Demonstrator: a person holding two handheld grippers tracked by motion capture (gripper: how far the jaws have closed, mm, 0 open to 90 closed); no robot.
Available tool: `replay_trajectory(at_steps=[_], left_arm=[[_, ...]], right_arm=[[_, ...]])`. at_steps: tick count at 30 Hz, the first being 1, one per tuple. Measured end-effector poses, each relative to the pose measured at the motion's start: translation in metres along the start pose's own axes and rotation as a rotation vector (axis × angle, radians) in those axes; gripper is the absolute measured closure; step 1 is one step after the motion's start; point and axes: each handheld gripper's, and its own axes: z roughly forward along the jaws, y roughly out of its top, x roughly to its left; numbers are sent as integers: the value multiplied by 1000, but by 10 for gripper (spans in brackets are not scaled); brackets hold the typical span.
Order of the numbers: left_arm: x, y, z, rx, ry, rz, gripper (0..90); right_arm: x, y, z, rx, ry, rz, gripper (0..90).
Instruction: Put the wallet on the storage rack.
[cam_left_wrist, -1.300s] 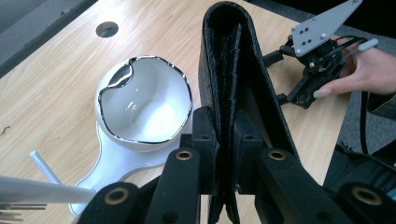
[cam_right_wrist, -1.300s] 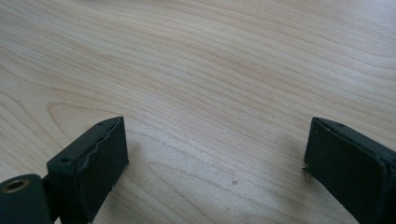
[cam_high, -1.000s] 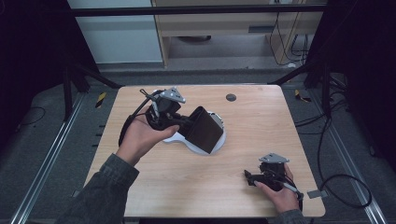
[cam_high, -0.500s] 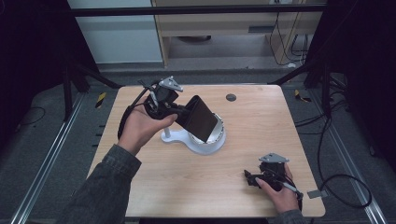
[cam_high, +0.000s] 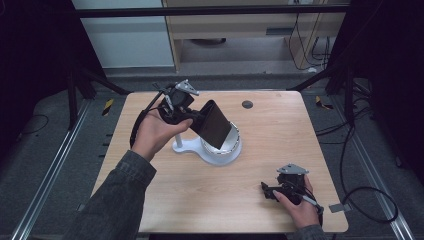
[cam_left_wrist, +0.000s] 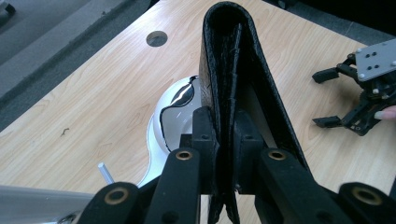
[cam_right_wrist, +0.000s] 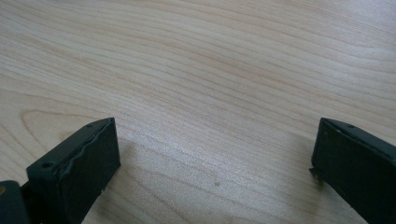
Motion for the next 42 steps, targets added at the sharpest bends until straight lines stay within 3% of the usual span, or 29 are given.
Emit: replay_trajectory(at_steps=[19,33,38,42], left_arm=[[3,-6,53,52,-23,-32,819],[13,-6,64,50,-22,-73,808],[14,-6,65,22,4,-85,773],[13,-7,61,-1,50,-80,705]], right_arm=[[0,0,0,-1,-1,-3,12],[0,0,0,-1,-3,-2,12],[0,0,0,-1,-3,-2,12],[0,0,0,-1,-3,-3,12]])
